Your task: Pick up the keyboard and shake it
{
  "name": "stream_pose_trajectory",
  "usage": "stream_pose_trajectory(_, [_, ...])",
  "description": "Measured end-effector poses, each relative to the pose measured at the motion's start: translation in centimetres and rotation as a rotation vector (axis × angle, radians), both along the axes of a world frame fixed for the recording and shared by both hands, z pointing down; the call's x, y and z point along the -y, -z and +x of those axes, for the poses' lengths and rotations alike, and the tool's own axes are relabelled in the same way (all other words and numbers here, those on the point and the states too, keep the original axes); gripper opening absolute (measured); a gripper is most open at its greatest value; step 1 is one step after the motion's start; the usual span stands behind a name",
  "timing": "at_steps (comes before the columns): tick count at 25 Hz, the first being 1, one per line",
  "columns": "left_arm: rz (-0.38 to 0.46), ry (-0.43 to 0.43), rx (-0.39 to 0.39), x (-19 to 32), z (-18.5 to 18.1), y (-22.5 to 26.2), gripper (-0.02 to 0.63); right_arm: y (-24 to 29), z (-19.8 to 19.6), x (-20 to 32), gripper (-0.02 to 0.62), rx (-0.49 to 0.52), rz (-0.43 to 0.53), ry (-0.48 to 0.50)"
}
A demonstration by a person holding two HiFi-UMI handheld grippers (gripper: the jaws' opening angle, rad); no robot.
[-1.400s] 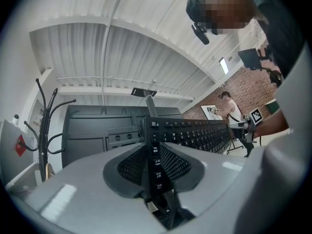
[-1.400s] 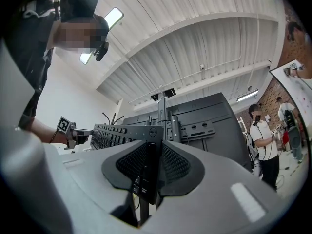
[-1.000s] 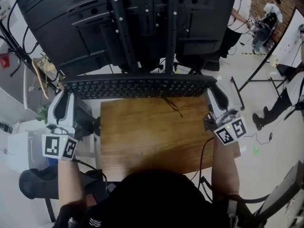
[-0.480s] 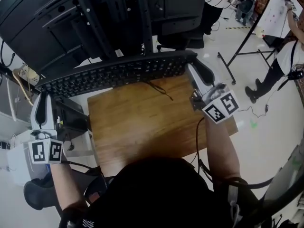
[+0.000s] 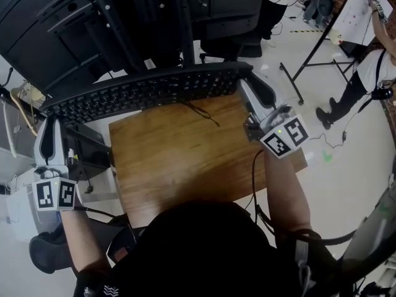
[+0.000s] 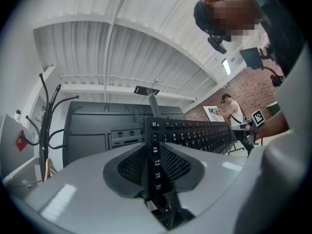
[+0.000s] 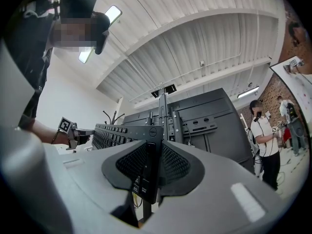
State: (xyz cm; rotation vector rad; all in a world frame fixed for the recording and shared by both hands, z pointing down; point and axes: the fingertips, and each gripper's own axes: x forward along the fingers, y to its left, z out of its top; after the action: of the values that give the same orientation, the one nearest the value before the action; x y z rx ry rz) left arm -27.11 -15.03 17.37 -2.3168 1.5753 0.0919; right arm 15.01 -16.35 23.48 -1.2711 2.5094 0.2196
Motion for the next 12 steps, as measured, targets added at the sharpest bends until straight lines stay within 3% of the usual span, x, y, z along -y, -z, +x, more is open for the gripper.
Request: stream_pose_trajectory(12, [-0.099,0.005,0.000,1.2,0.0,-1.9,0.086,-2.0,-0.1,1.1,0.097,-0.017,-0.110,0.008])
